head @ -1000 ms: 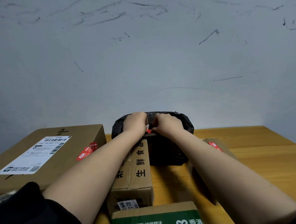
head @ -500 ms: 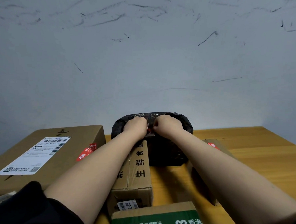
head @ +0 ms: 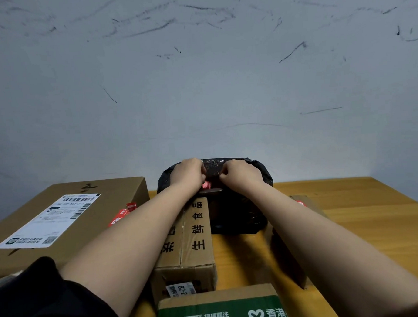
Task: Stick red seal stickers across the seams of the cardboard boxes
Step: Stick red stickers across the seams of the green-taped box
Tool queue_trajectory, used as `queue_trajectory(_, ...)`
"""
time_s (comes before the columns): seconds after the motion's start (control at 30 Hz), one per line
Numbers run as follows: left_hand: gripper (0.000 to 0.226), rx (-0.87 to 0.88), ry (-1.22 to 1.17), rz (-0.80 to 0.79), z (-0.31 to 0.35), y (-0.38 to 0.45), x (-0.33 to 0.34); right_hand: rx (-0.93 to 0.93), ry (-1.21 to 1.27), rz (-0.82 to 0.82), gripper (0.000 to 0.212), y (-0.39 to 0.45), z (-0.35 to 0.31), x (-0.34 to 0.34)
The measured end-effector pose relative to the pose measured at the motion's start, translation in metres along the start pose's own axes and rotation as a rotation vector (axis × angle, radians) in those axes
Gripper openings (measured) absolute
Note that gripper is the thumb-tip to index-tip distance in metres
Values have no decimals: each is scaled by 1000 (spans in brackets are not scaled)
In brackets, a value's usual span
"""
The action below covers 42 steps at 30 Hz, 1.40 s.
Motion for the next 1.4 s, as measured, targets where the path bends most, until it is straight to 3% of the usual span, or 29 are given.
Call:
queue_trajectory(0.17,6,20,43,125,5,-2,-11,-2,-5,1,27,-1,1,-3)
queue_trajectory(0.37,30,61,126,135,24,-11,-35,-64,11,114,23,-11,-7,-33)
queue_trajectory(0.6,20,84,33,4,57,-48,-77,-39,28,151,23,-43,-18,-87)
queue_trajectory(0.8,26,151,90,0,85,-94,-100,-38,7,128,25,-88,-10,-123)
queue_trajectory(1.2,21,165,-419,99,163,-184,-112,70,36,209,6,-185,50,-170)
queue_trajectory(1.4,15,182,-587,18,194,-223,-81,210,54,238,17,-221,110,-172)
Point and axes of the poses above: each hand's wrist, its own y-axis towards the middle knuckle, its own x-axis out of the palm, z = x × y, the point moved 4 cm from there along y, towards the middle knuckle, and after that the axes turned 12 degrees about z, right-handed, at the moved point
